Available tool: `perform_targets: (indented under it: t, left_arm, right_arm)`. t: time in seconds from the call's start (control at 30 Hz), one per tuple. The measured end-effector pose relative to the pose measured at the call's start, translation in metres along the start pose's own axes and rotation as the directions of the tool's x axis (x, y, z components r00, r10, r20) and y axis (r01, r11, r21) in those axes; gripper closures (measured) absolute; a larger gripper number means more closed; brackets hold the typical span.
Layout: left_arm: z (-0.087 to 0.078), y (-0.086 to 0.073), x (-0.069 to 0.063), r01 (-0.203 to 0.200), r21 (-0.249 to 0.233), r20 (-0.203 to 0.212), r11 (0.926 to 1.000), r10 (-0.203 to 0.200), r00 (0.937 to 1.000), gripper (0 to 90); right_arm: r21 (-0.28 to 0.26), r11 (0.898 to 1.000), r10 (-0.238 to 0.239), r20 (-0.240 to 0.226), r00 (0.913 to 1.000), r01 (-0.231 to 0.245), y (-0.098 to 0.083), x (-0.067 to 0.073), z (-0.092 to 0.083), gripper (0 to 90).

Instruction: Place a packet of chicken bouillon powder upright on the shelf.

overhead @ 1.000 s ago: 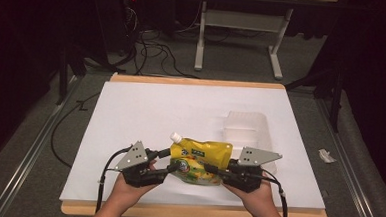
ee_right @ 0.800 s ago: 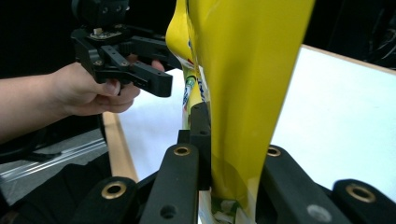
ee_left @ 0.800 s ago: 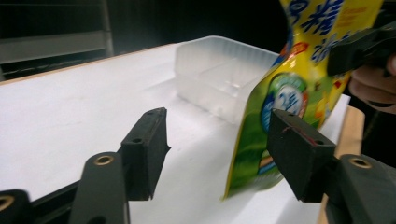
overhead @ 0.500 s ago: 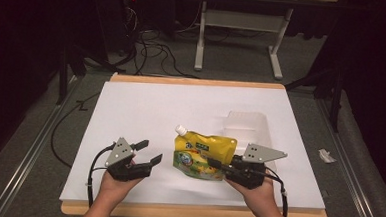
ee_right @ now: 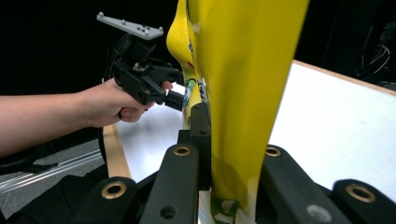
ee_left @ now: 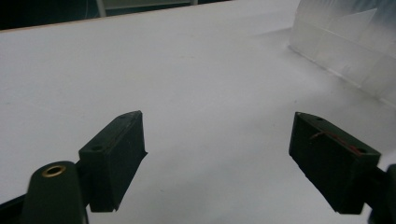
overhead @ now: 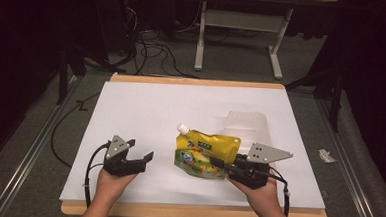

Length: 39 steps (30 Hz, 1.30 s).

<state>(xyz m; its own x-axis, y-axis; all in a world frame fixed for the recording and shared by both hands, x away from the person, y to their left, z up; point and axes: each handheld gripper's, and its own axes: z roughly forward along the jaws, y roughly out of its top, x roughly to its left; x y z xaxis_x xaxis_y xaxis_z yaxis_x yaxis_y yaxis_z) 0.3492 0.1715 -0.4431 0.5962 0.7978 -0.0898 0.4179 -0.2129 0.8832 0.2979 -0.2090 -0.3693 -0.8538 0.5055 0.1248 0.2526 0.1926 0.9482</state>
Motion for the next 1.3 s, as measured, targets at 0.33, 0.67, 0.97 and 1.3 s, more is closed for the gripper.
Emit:
perform_targets:
  t: [0.33,0.67,0.97,1.3]
  left_arm:
    - [-0.006,-0.001,0.0,0.012,-0.011,-0.008,0.9999,-0.013,0.9999,17.3]
    - [-0.004,0.001,0.001,0.007,-0.021,-0.002,0.9998,-0.007,1.0,17.8]
    - [-0.007,0.001,0.002,0.022,-0.037,0.007,0.9991,-0.022,0.9997,18.1]
    - [-0.007,0.0,0.001,0.016,-0.04,0.009,0.9991,-0.016,0.9998,18.9]
  right_arm:
    - [-0.045,0.998,-0.03,0.027,0.9992,0.031,0.015,0.002,-0.017,84.8]
    - [-0.049,0.998,-0.032,0.091,0.9953,0.036,0.034,-0.013,-0.041,84.9]
    - [-0.014,1.0,-0.022,0.16,0.9869,0.024,0.041,-0.035,-0.056,84.9]
    - [-0.002,1.0,0.011,0.243,0.9699,-0.011,0.035,-0.071,-0.073,84.9]
